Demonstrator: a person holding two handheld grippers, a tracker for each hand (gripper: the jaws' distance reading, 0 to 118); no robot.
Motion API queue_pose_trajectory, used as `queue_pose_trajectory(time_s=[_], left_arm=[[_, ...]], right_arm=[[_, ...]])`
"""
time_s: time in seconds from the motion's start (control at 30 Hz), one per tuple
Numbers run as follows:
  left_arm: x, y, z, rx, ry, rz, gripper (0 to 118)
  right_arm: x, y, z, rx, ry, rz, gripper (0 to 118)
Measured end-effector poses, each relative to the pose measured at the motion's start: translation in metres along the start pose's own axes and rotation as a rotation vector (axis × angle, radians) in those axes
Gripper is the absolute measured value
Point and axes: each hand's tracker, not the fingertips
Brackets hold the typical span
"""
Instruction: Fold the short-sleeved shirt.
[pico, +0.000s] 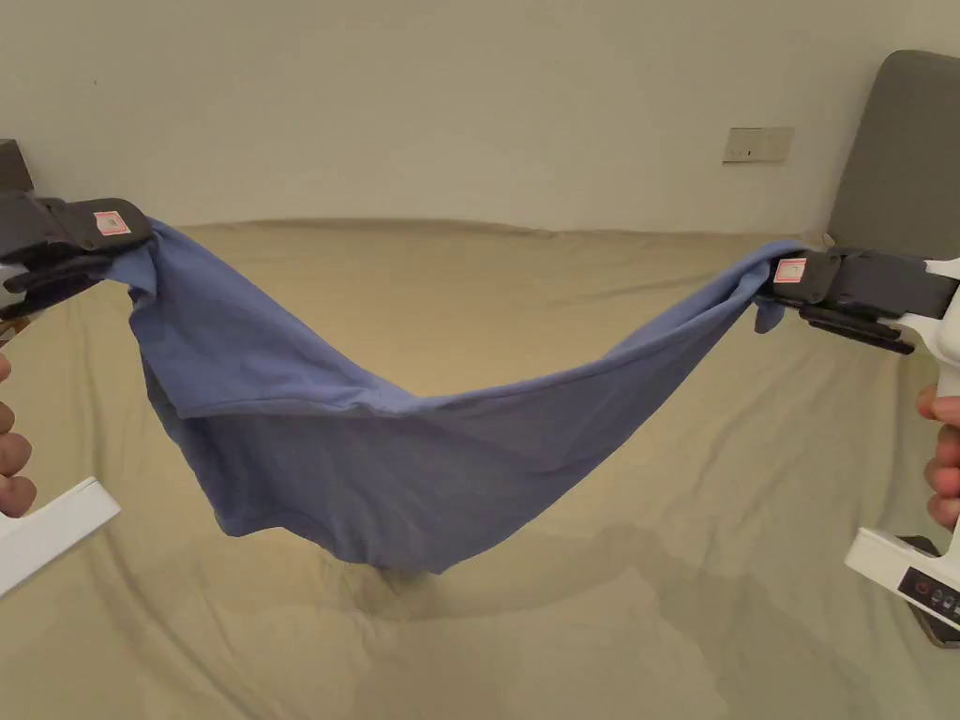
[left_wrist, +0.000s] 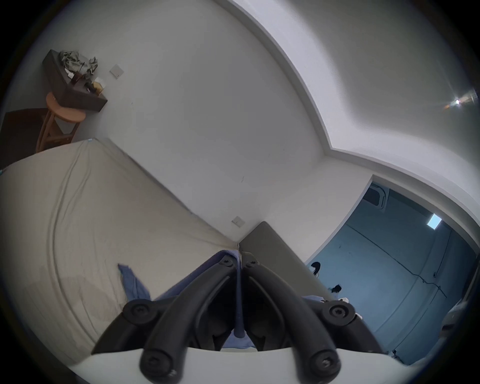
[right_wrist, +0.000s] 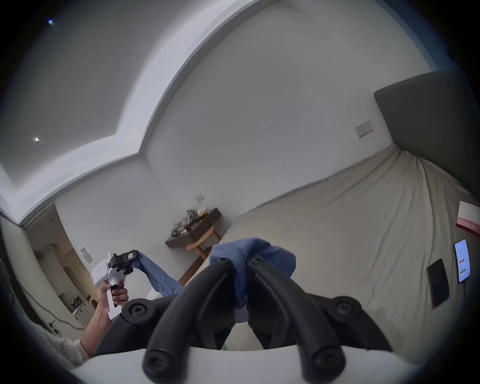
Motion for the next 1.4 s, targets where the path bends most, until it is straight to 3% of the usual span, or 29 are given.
queue_pose_trajectory(time_s=[0.37, 0.93, 1.4], left_arm=[[0.063, 0.075, -0.036, 0.094, 0.020, -0.044, 1], [0.078, 0.190, -0.206, 0.145, 0.026, -0.046, 1], [0.075, 0.255, -0.320, 0.203, 0.010, -0.076, 1]], right_arm=[[-0.035, 0.082, -0.016, 0.113, -0.021, 0.022, 6], [0.006, 0.189, -0.144, 0.141, -0.079, 0.012, 6], [0.039, 0.263, -0.272, 0.163, -0.061, 0.007, 6]])
